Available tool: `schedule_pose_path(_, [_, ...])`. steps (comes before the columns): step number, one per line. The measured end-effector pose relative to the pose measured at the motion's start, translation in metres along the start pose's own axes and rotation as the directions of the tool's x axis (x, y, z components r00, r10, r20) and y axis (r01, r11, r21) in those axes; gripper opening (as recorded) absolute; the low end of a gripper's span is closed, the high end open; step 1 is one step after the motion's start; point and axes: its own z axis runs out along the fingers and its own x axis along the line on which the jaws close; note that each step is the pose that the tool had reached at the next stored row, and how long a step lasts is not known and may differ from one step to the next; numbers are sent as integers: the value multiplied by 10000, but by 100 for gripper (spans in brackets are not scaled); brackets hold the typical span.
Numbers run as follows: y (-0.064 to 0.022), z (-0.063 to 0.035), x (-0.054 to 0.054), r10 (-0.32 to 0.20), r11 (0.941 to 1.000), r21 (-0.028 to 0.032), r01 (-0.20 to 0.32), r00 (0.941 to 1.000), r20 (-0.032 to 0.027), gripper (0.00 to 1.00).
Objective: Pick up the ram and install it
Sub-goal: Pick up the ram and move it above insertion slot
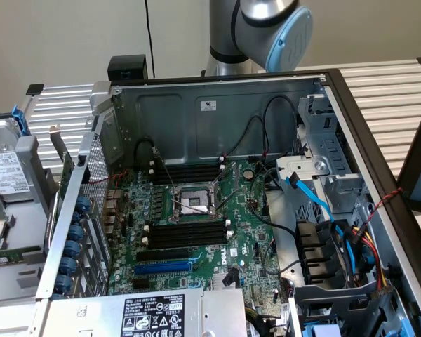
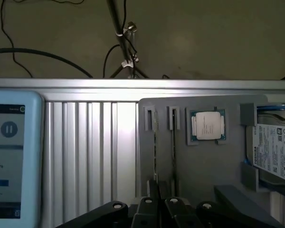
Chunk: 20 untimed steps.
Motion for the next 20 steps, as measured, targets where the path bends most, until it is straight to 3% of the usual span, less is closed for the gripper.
schedule_pose_path(12, [-1,-502,-8,0,10000,1,0,9999,-162,12])
schedule_pose_path(20, [-1,-779,-20,0,10000,13,0,9994,-344,12])
